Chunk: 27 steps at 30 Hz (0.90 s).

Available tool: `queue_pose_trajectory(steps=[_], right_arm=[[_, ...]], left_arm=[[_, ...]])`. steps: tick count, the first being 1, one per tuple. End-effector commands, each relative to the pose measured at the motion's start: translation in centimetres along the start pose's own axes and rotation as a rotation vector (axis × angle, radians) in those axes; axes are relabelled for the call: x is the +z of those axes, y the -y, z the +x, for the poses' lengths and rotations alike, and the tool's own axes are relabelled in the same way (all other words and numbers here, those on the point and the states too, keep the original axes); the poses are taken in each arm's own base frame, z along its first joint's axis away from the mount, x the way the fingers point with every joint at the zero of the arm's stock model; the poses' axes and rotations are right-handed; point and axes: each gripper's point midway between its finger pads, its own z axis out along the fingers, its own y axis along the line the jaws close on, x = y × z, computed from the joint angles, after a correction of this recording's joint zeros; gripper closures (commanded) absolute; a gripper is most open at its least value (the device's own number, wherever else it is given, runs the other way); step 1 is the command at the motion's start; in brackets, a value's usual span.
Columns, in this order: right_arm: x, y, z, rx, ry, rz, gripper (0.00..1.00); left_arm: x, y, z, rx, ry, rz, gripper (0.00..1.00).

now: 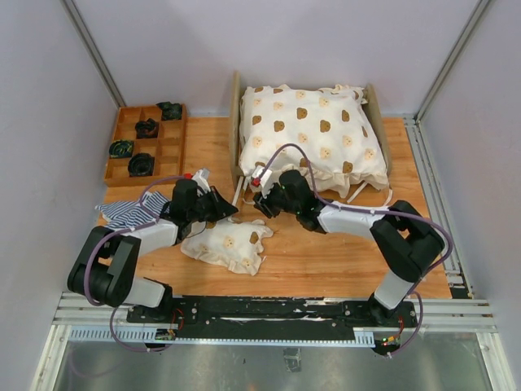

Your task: Set up the pet bed

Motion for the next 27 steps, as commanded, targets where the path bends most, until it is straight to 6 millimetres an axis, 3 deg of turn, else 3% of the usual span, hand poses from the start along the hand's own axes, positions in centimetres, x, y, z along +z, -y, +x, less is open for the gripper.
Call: queue_pose_trajectory(steps=[1,8,15,20,25,27], right_arm=[[0.8,2.3,1.9,-0.083,-0.126,0.046,0.61],[3.9,3.4,1.8,-0.129,-0.190,0.023,0.61],[6.8,3.3,4.6,-0.120,-0.227,-0.004,0.61],[7.4,2.5,4.4,-0.098,-0.237,-0.061,0.61],[8.4,2.0,5.7,-0.040,-0.284,-0.084,0.61],[8.6,2.2,6.3,-0.025,-0.302,-0.067,0.66]], left_arm=[[0.3,-1.2,0.2,0.038,0.006,-0.031,1.00],[0.3,-1.7,0.0,0.043,0.022,-0.053,1.00],[0.5,-1.6,0.0,0.055,0.017,-0.045,1.00],[0.6,-1.6,-0.1,0.063,0.017,-0.041,1.00],[0.6,-1.3,-0.3,0.057,0.026,-0.035,1.00],[0.6,-1.3,-0.3,0.055,0.029,-0.034,1.00]])
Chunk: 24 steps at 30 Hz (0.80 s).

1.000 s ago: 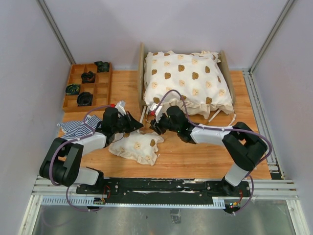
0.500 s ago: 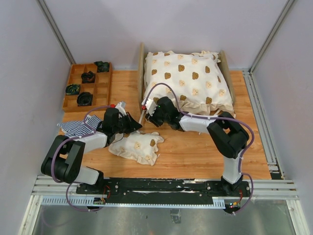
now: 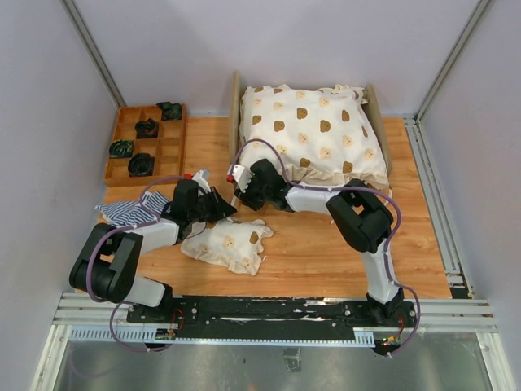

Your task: Set up the pet bed

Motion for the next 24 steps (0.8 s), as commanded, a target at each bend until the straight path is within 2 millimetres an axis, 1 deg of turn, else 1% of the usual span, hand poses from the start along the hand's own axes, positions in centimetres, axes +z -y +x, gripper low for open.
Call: queue_pose_trajectory(steps=[1,2,3,4,5,7,12,15,16,19,20,22,24], right_arm=[[0.9,-0.5,2.0,0.071,-0.071,-0.017,0.72],[0.8,-0.4,2.0,0.076,-0.070,-0.010,0.85],[0.7,-0.4,2.0,0.078,-0.067,-0.006,0.96],[0.3,-0.4,1.7,0.078,-0.059,0.000,0.99],[-0.4,-0.1,0.9,0.086,-0.043,0.013,1.00],[-1.9,-0.2,-0.7,0.110,-0.010,0.010,1.00],[-6.8,-0.7,-8.6,0.209,0.184,-0.051,1.00],[-8.7,-1.1,-13.4,0.261,0.319,-0.109,1.00],[-9.2,-1.0,-15.4,0.285,0.387,-0.130,1.00],[-9.8,-0.6,-19.3,0.332,0.522,-0.160,1.00],[-9.8,-0.5,-20.2,0.352,0.555,-0.173,1.00],[-9.4,0.3,-21.3,0.377,0.608,-0.156,1.00],[-8.6,1.1,-21.6,0.374,0.643,-0.128,1.00]], left_arm=[[0.1,0.3,-0.5,0.022,0.027,0.017,1.00],[0.1,0.2,-0.5,0.021,0.026,0.015,1.00],[0.1,0.2,-0.6,0.020,0.027,0.016,1.00],[0.1,0.2,-0.6,0.019,0.028,0.016,1.00],[0.1,0.3,-0.6,0.021,0.032,0.018,1.00],[0.1,0.4,-0.8,0.032,0.041,0.023,1.00],[-0.2,0.6,-1.4,0.080,0.077,0.034,1.00],[-0.3,0.6,-1.7,0.093,0.102,0.037,1.00],[-0.3,0.6,-1.7,0.095,0.107,0.038,1.00],[-0.1,0.6,-1.4,0.090,0.098,0.051,1.00],[0.0,0.6,-1.3,0.086,0.095,0.059,1.00],[0.2,0.8,-1.1,0.082,0.085,0.078,1.00],[0.3,1.0,-0.7,0.075,0.070,0.096,1.00]])
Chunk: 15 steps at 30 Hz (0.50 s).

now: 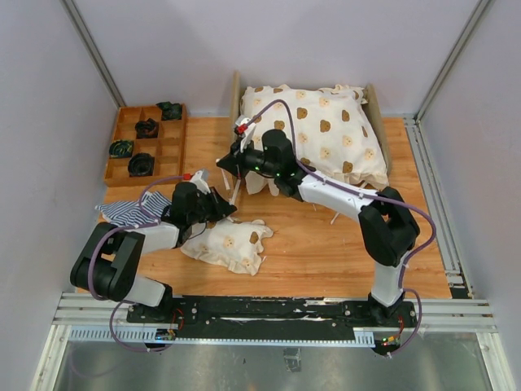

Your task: Set up the pet bed

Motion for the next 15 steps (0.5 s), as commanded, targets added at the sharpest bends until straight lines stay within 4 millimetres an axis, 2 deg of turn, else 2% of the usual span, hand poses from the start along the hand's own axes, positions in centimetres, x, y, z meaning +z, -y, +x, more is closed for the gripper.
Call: queue_pose_trajectory(steps=[1,5,9,13,15], right_arm=[[1.9,1.2,-1.4,0.065,0.118,0.001,1.00],[2.6,2.1,0.2,0.019,0.098,0.020,1.00],[2.5,3.3,2.7,-0.062,0.025,0.088,1.00],[2.2,3.6,5.4,-0.141,-0.067,0.116,1.00],[2.3,3.8,5.0,-0.138,-0.041,0.139,1.00]], left_arm=[[0.3,1.0,0.0,0.015,0.005,0.071,1.00],[0.3,1.3,0.2,0.010,0.002,0.089,1.00],[0.4,2.1,0.1,-0.006,-0.007,0.129,1.00],[0.4,3.4,0.0,-0.029,-0.025,0.186,1.00],[0.3,3.7,0.0,-0.036,-0.029,0.196,1.00]])
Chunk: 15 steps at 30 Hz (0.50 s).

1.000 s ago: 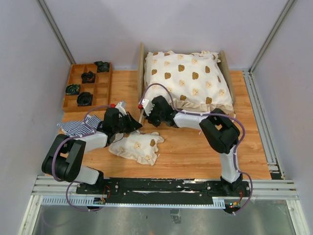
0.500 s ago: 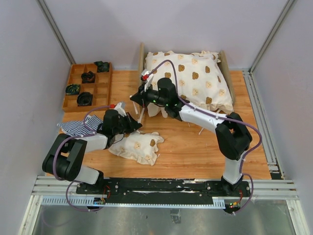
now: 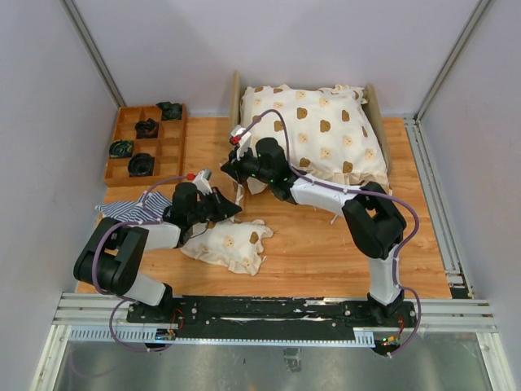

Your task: Set up the pet bed

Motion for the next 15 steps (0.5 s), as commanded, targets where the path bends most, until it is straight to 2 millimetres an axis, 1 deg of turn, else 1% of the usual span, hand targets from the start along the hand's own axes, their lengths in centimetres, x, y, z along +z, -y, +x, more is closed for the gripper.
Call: queue_pose_trajectory(steps=[1,5,7,8,10,13,15], right_arm=[[0.0,0.6,0.0,-0.056,0.014,0.061,1.00],[0.6,-0.3,-4.8,0.015,0.137,0.023,1.00],[0.5,-1.0,-6.3,0.023,0.169,-0.009,1.00],[0.5,-1.2,-6.6,0.035,0.181,-0.013,1.00],[0.3,-1.1,-6.5,0.024,0.187,0.003,1.00],[0.4,-0.8,-4.9,-0.011,0.145,0.039,1.00],[0.5,-0.6,-3.6,-0.029,0.118,0.036,1.00]], left_arm=[[0.2,1.9,-0.5,0.001,0.006,0.074,1.00],[0.7,0.6,-0.4,0.000,0.022,0.020,1.00],[0.8,0.0,-0.1,-0.004,0.015,0.009,1.00],[0.9,-0.2,0.1,-0.007,0.012,0.004,1.00],[0.9,-0.3,0.5,-0.014,0.002,0.009,1.00],[0.9,0.2,0.6,-0.019,-0.004,0.035,1.00],[0.7,0.6,0.3,-0.017,0.006,0.044,1.00]])
